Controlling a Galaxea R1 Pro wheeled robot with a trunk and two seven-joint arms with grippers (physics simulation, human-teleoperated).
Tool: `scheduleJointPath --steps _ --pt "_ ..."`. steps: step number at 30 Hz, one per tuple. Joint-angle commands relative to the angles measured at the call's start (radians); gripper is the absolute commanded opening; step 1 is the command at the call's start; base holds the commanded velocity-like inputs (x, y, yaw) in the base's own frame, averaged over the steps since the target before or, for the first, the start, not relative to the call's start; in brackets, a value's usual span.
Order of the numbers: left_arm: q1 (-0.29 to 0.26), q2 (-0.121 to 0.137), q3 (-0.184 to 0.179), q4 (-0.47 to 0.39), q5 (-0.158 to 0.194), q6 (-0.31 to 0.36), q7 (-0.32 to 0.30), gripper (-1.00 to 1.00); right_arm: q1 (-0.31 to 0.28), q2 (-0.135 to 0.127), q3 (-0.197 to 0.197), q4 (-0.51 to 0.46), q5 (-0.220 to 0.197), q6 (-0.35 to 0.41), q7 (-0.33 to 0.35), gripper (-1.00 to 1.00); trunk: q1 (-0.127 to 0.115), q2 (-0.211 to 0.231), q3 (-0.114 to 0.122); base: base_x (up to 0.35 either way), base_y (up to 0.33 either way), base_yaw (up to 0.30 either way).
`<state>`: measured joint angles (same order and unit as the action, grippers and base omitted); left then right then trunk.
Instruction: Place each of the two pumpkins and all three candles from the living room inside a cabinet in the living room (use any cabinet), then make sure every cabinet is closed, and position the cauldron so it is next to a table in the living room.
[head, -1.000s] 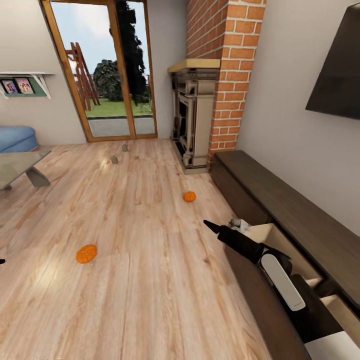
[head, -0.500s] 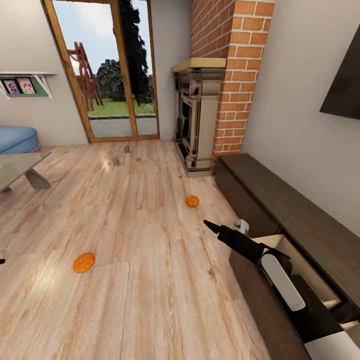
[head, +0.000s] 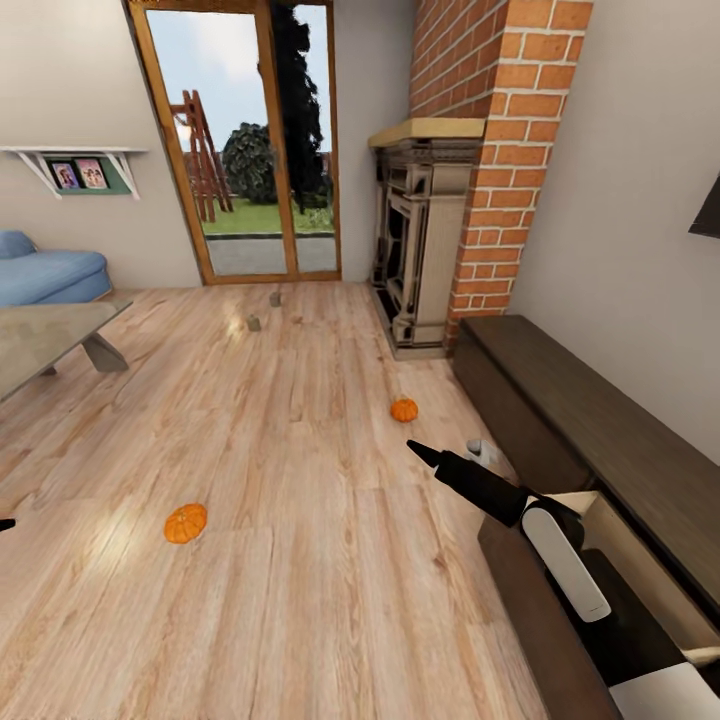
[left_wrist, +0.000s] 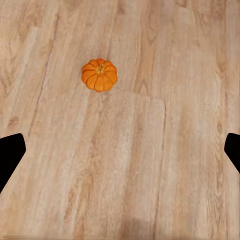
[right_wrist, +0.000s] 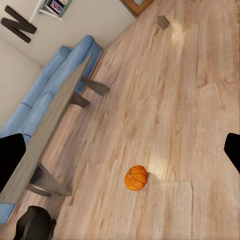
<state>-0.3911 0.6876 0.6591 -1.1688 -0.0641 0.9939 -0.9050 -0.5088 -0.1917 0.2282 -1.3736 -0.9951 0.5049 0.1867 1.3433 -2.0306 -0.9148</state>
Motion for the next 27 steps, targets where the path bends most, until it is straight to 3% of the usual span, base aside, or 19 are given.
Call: scheduleJointPath --steps 1,7,9,12,13,15,18,19,21,27 --pt "-0.002 -0.007 0.000 -0.004 -0.008 0.006 -0.008 1.00 0.000 -0.001 0.000 0.000 -0.003 0.003 0.000 1.00 0.000 0.000 -0.001 0.006 -0.002 0.080" --pt "-0.002 -0.025 -0.062 -0.008 -0.017 0.005 0.017 1.00 0.000 -0.001 0.000 0.002 -0.003 0.003 0.000 1.00 0.000 0.000 0.000 0.002 -0.001 0.022" --pt "-0.002 -0.069 -0.083 -0.026 -0.026 0.005 0.075 1.00 0.000 -0.001 0.000 0.003 0.000 0.003 0.000 1.00 0.000 0.000 0.000 0.000 0.000 0.002" --pt "-0.003 -0.175 -0.091 -0.128 -0.037 0.005 0.214 1.00 0.000 -0.001 -0.001 0.004 0.022 0.004 -0.002 1.00 0.000 0.000 0.000 0.000 0.000 0.000" --pt "-0.003 -0.244 -0.093 -0.190 -0.048 0.005 0.296 1.00 0.000 -0.001 -0.002 0.005 0.037 0.004 -0.004 1.00 0.000 0.000 0.000 0.000 0.000 0.000" --pt "-0.003 -0.336 -0.096 -0.254 -0.067 0.005 0.395 1.00 0.000 0.000 -0.002 0.006 0.052 0.005 -0.013 1.00 0.000 0.000 0.000 0.000 0.000 0.000" --pt "-0.003 -0.450 -0.115 -0.313 -0.098 0.005 0.478 1.00 0.000 -0.001 -0.003 0.021 0.062 0.007 -0.087 1.00 0.000 0.000 0.000 0.000 0.000 0.000" --pt "-0.003 -0.474 -0.130 -0.324 -0.107 0.005 0.491 1.00 0.000 -0.001 -0.003 0.027 0.064 0.008 -0.129 1.00 0.000 0.000 0.000 0.000 0.000 0.000" --pt "-0.007 -0.493 -0.156 -0.329 -0.114 0.005 0.500 1.00 0.000 -0.001 -0.003 0.032 0.065 0.012 -0.198 1.00 0.000 0.000 0.000 0.000 0.000 0.000" --pt "-0.020 -0.502 -0.176 -0.336 -0.113 0.006 0.504 1.00 0.000 -0.002 0.002 0.023 0.066 0.020 -0.317 1.00 0.000 0.000 0.000 0.000 0.000 0.000"
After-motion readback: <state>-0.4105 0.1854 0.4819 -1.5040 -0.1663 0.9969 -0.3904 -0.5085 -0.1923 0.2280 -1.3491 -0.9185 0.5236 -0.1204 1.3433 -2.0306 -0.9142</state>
